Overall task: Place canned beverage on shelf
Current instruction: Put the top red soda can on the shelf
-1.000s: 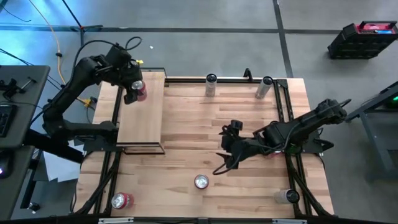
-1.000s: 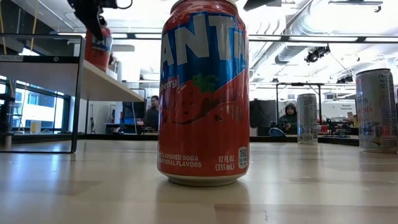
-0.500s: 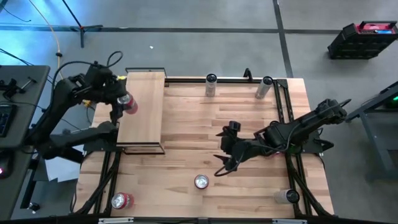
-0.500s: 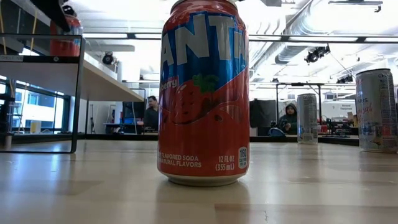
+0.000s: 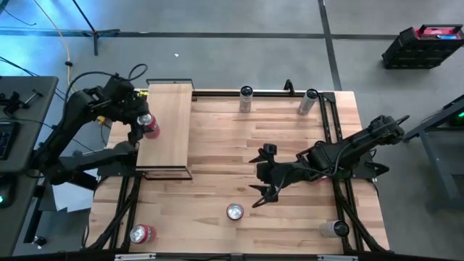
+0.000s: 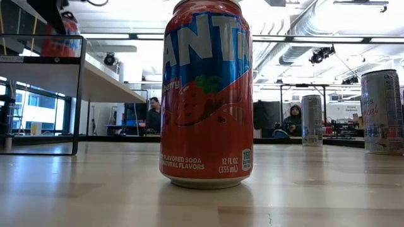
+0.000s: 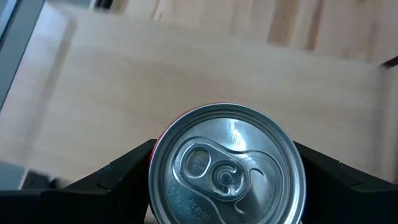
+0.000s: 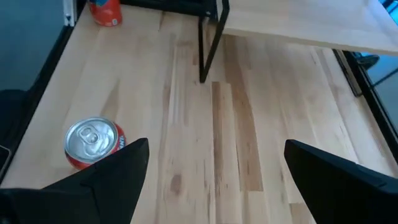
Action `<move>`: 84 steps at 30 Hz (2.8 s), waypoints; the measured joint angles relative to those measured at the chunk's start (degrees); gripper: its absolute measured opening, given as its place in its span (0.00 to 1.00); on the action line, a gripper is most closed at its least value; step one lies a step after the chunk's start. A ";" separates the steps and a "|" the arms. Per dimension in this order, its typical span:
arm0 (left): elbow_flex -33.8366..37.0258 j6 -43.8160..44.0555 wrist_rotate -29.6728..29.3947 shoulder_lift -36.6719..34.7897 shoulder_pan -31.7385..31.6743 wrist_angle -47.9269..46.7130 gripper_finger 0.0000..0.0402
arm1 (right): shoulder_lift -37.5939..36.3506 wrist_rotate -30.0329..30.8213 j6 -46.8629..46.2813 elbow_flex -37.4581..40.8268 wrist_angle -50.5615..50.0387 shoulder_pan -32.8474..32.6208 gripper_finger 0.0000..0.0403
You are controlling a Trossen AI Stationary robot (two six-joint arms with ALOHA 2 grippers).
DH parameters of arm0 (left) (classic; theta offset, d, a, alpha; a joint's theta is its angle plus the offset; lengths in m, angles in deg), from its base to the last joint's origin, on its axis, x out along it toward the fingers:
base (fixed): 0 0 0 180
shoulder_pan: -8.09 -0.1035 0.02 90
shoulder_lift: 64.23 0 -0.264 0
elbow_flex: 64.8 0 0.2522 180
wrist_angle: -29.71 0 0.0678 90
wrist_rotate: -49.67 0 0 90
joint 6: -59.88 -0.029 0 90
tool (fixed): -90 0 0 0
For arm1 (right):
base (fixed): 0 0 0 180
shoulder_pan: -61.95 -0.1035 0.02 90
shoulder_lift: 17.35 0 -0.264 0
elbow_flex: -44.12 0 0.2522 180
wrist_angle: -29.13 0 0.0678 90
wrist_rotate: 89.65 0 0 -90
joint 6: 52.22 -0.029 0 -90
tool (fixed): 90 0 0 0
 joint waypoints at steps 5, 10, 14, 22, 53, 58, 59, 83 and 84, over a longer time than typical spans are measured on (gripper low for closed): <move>-2.04 1.80 -2.76 3.45 -0.14 -0.07 0.71 | -0.02 -0.26 6.15 -1.35 -0.08 1.63 0.89; -1.41 4.23 -3.84 3.83 -3.10 0.42 0.71 | -0.33 -3.08 8.70 -1.71 -0.31 5.21 0.89; -0.44 4.89 -2.69 2.33 -5.91 2.50 0.71 | -0.33 -5.10 9.97 -1.71 -0.47 7.92 0.89; 0.22 3.56 -2.23 -1.46 -7.54 4.29 0.71 | -0.33 -10.40 11.93 -1.71 -0.45 11.39 0.89; 5.03 6.73 -2.89 -3.60 -7.45 5.68 0.75 | -0.35 -11.66 10.82 -1.71 -1.79 12.13 0.89; 5.03 7.31 -2.53 -3.65 -7.06 5.60 0.79 | -0.35 -11.66 10.82 -1.71 -1.76 12.16 0.89; 5.03 7.38 -2.22 -3.65 -6.74 5.60 0.80 | -0.35 -11.66 10.87 -1.71 -1.73 12.35 0.89; 4.92 13.55 -2.91 -2.82 -3.56 4.49 0.81 | -0.37 -11.63 11.71 -1.71 -1.27 13.92 0.89; 4.92 13.84 -2.91 -2.67 -3.38 4.45 0.81 | -0.37 -11.40 11.69 -1.71 -1.10 13.92 0.89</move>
